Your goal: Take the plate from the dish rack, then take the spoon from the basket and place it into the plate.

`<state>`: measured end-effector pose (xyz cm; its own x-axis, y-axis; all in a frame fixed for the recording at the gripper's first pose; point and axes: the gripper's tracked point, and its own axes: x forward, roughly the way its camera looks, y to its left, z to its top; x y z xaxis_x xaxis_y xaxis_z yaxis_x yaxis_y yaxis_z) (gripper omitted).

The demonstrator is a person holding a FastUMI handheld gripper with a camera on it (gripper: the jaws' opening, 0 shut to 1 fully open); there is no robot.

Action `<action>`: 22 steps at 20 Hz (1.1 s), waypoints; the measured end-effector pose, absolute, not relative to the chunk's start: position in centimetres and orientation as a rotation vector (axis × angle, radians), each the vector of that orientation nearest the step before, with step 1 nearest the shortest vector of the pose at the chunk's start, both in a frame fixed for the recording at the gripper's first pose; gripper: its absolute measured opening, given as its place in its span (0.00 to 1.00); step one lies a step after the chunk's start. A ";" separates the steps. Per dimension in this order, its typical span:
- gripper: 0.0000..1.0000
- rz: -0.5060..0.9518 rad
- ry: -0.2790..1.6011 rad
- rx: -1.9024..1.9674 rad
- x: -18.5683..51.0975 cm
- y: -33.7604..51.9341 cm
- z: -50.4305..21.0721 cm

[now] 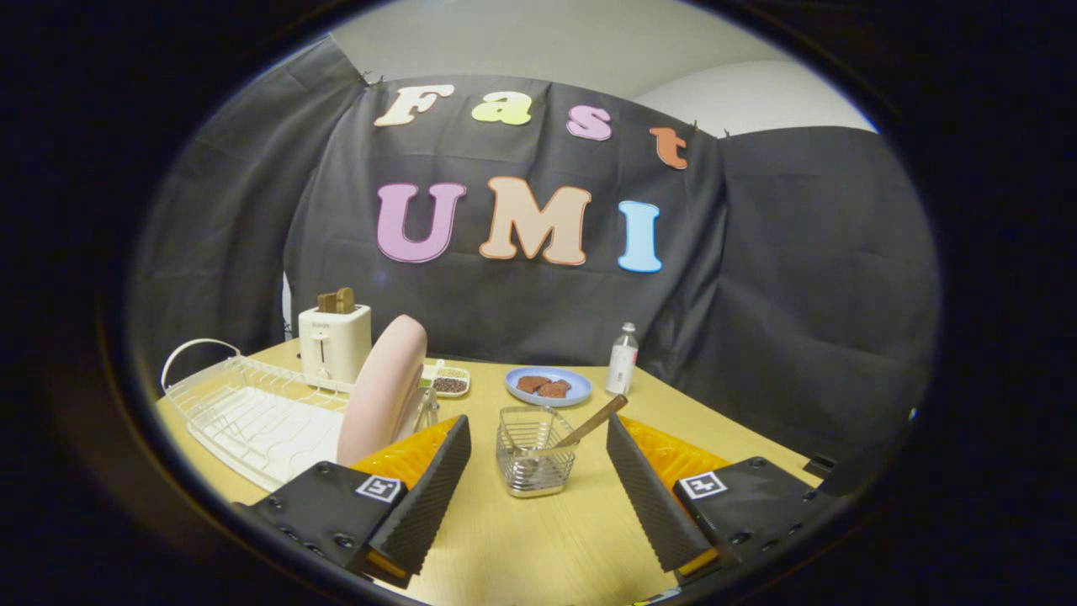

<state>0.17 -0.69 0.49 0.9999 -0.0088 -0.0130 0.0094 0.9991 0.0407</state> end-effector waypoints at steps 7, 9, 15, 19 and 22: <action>1.00 0.014 -0.029 0.134 1.6 1.8 7.7; 1.00 0.068 -0.015 0.181 2.7 4.5 9.7; 1.00 0.152 0.203 0.220 6.3 11.5 9.4; 1.00 0.096 0.418 0.199 7.4 13.0 5.6; 1.00 0.063 0.557 0.165 8.4 13.0 2.8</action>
<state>8.38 12.96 2.83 0.8473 0.1043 -0.5207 -0.0148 0.9848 0.1731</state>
